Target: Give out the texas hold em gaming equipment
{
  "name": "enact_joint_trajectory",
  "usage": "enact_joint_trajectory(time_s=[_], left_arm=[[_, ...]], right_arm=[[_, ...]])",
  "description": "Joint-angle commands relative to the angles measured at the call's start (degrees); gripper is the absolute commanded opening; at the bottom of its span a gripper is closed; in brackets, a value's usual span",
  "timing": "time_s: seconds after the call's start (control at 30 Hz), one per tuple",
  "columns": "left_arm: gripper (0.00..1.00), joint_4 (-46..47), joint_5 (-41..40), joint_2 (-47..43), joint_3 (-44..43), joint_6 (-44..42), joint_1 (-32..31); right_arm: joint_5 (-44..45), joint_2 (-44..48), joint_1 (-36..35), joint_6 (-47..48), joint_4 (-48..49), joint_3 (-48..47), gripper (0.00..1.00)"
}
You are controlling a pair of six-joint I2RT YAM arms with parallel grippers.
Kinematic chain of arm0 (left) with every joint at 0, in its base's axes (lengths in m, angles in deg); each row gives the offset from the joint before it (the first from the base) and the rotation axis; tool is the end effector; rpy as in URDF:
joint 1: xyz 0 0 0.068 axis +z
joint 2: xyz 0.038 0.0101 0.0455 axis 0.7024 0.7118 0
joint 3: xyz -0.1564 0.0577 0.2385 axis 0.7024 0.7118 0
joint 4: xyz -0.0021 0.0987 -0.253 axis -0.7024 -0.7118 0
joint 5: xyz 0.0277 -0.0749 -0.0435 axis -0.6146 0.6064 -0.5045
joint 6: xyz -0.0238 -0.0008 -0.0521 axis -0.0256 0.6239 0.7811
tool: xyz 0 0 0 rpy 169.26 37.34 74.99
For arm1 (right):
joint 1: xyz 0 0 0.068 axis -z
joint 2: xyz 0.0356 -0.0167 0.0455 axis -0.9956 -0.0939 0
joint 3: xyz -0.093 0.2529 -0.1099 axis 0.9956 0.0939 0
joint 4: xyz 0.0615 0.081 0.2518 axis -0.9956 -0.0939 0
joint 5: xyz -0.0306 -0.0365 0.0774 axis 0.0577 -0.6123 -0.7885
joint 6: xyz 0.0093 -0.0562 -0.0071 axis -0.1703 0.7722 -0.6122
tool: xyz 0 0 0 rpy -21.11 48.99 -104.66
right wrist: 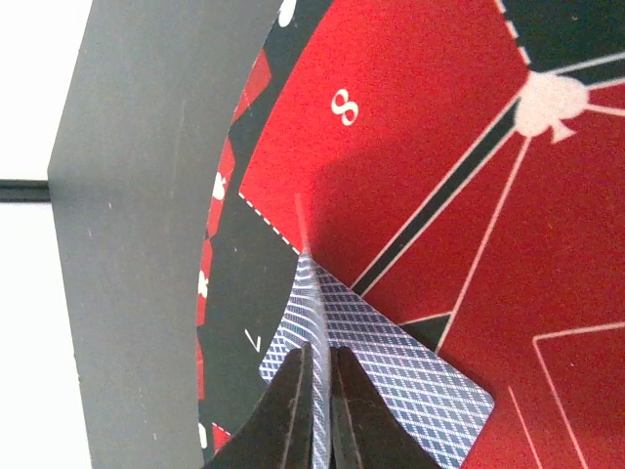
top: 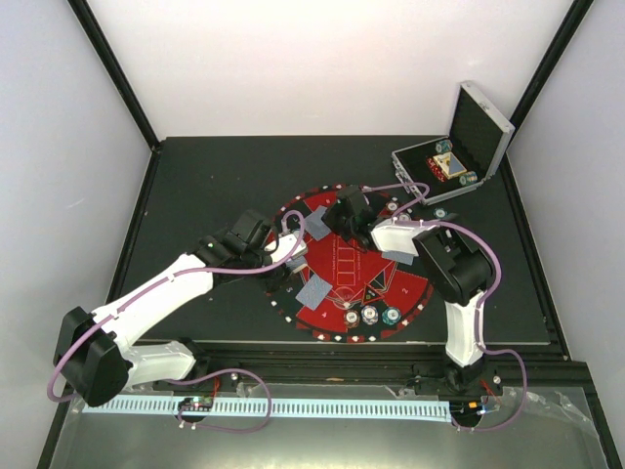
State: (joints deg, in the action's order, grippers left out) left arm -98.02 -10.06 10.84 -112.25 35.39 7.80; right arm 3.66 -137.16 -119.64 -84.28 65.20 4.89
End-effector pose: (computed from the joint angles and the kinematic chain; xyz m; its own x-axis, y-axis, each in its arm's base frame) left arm 0.1862 -0.1526 0.2628 -0.4720 0.6538 -0.5914 0.8386 0.5399 -0.0725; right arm 0.3589 0.2533 0.1467 -0.7288 0.6447 -0.2308 0.2952 0.5999 0.7436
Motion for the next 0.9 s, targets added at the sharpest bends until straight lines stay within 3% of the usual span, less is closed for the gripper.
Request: enact_joint_trajectory(time_s=[0.0, 0.47, 0.6, 0.73, 0.87], left_arm=[[0.39, 1.8, 0.6, -1.1, -0.1, 0.2, 0.3], [0.39, 2.4, 1.3, -1.4, 0.3, 0.0, 0.3], [0.39, 2.7, 2.2, -1.5, 0.6, -0.2, 0.3], [0.39, 3.5, 6.0, -1.8, 0.9, -1.2, 0.1], [0.39, 3.5, 8.9, -1.3, 0.8, -1.4, -1.3]], right_arm=[[2.4, 0.0, -0.3, -1.2, -0.6, 1.2, 0.12], [7.4, 12.0, -0.7, 1.4, -6.6, 9.0, 0.6], [8.8, 19.8, -0.4, 8.3, -8.6, 14.0, 0.66], [-1.3, 28.7, 1.2, 22.5, -7.6, 19.3, 0.66], [-18.0, 35.5, 1.8, 37.1, -16.3, 20.4, 0.66]])
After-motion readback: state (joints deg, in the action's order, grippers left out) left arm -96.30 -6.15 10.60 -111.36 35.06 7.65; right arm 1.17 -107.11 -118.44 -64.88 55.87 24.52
